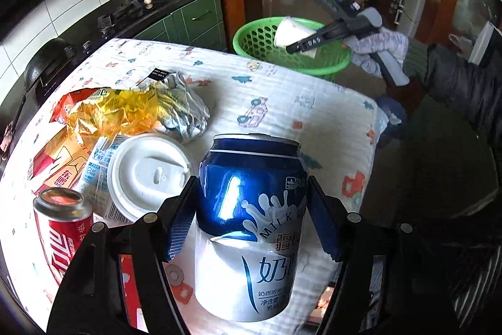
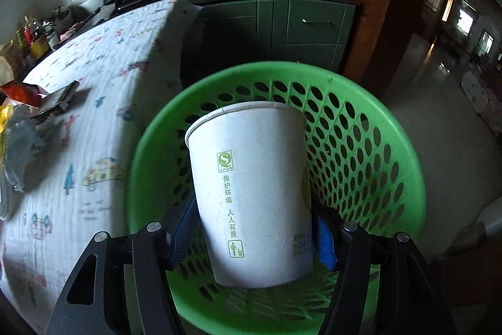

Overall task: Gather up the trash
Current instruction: 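Carry the paper cup into the green basket and open the right tool while the left tool lifts the can, then carry the blue milk can over the green basket and open the left tool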

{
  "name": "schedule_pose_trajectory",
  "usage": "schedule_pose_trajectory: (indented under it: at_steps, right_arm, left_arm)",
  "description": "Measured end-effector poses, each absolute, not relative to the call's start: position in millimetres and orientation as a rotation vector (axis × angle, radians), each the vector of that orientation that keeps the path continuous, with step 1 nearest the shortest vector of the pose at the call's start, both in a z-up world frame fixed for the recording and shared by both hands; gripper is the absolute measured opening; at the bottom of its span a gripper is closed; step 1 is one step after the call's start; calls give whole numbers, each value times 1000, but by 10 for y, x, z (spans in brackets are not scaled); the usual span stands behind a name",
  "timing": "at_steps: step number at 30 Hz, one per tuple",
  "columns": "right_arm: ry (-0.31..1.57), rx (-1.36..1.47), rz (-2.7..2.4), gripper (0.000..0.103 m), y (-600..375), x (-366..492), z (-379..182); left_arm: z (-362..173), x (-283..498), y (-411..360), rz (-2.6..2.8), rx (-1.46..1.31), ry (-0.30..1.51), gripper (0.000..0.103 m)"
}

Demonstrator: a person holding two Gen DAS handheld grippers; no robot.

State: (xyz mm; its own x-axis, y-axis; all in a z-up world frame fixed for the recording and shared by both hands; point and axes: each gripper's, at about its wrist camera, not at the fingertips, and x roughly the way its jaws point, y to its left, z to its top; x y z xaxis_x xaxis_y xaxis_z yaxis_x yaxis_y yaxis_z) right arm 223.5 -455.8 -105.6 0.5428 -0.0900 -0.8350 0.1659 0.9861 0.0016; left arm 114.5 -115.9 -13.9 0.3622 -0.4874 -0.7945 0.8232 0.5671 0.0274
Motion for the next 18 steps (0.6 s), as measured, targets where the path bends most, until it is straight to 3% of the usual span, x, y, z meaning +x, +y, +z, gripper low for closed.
schedule_pose_trajectory:
  at_steps: [6, 11, 18]
  right_arm:
    - [1022, 138, -168, 62, -4773, 2321, -1290]
    - [973, 119, -176, 73, -4842, 2257, -1190]
    - [881, 142, -191, 73, -4893, 1997, -966]
  left_arm:
    - [81, 1366, -1579, -874, 387, 805, 66]
    - [139, 1641, -2090, -889, 373, 804, 66]
    - [73, 2084, -2829, -918, 369, 839, 66]
